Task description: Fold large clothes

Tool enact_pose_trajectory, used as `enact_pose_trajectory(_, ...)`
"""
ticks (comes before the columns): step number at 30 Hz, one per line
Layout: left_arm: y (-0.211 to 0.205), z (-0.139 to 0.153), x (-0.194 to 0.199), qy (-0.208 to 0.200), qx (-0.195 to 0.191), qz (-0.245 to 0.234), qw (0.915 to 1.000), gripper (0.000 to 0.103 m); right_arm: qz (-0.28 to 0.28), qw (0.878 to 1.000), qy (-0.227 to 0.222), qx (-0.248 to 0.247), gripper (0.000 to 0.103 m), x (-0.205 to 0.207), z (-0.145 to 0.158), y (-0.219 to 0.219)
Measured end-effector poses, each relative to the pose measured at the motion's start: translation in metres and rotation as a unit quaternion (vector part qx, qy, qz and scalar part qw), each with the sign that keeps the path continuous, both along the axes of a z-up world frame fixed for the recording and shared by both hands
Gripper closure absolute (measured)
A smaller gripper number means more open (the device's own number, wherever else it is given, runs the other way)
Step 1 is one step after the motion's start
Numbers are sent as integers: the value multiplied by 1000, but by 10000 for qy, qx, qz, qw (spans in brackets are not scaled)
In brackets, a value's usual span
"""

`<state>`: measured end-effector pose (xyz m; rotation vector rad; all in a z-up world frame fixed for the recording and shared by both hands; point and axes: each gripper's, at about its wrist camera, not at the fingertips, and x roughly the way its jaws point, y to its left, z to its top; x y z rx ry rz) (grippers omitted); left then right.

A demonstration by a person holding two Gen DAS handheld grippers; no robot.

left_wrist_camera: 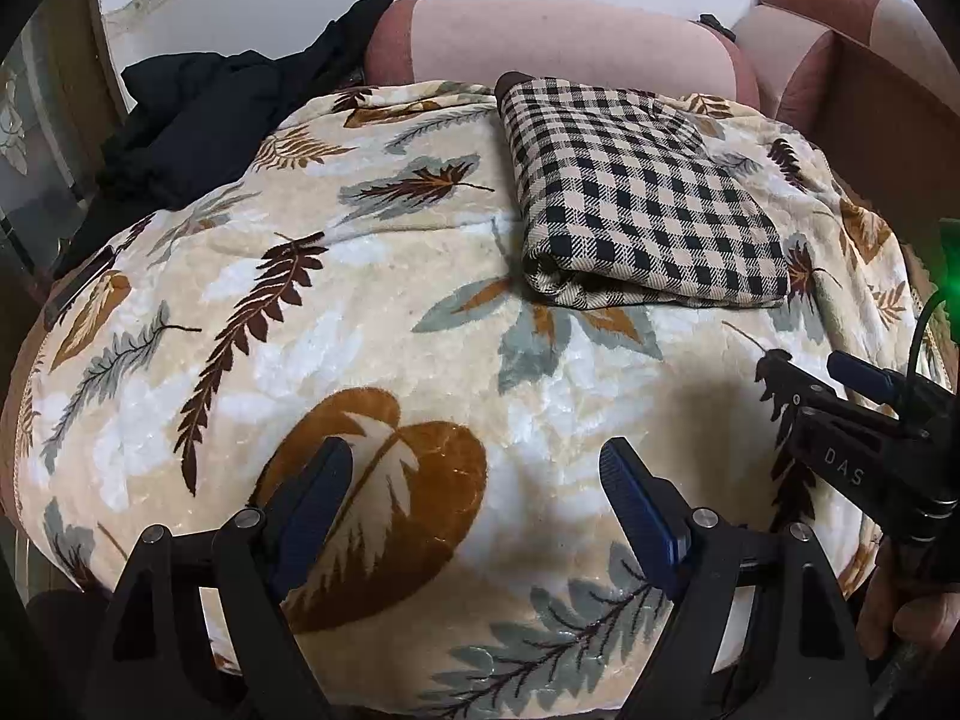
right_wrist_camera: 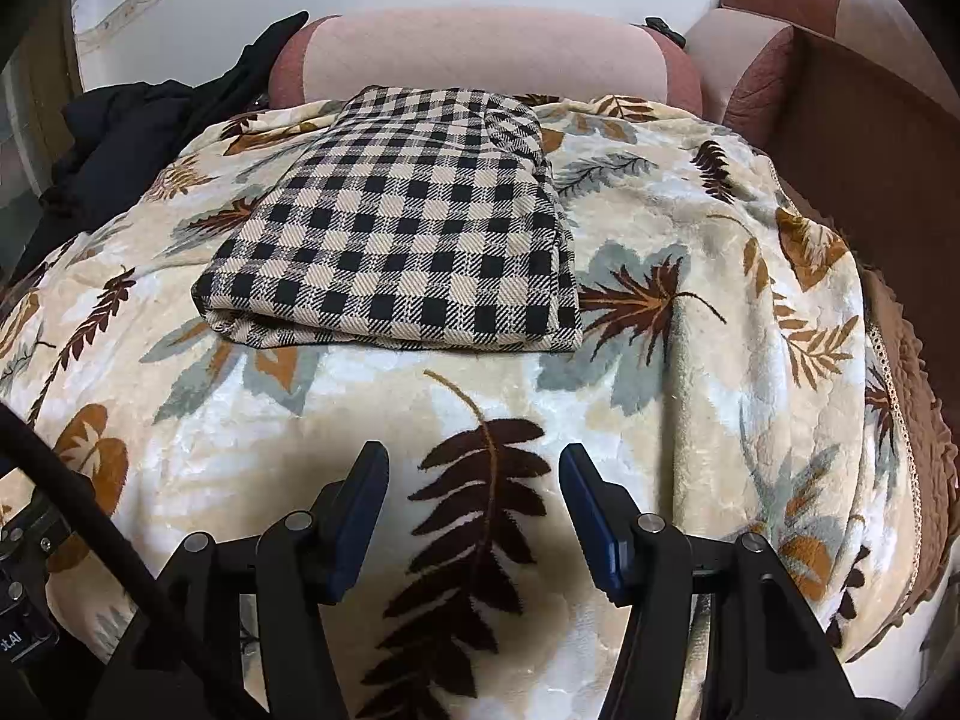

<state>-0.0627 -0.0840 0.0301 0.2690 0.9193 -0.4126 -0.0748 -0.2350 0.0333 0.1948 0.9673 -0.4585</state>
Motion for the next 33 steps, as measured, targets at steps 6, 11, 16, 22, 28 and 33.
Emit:
enact_pose_trajectory(6, 1, -1, 1, 16, 2, -9, 10000, 19, -1, 10000, 30, -38, 40, 1, -1, 1)
enact_pose_trajectory(11, 1, -1, 2, 19, -1, -2, 10000, 19, -24, 10000, 56, -27, 40, 1, -3, -1)
enact_pose_trajectory(16, 0, -1, 2, 24, 3, -1, 10000, 19, -19, 10000, 55, -28, 40, 1, -3, -1)
enact_pose_trajectory(22, 0, -7, 1, 77, 14, -9, 10000, 19, -26, 10000, 57, -24, 40, 1, -3, 0)
enact_pose_trajectory(28, 0, -7, 0, 90, 20, -13, 10000, 19, -17, 10000, 59, -35, 39, 1, -3, -1)
enact_pose_trajectory(33, 1, -6, 1, 90, 29, -11, 10000, 19, -13, 10000, 66, -45, 39, 1, -3, -1)
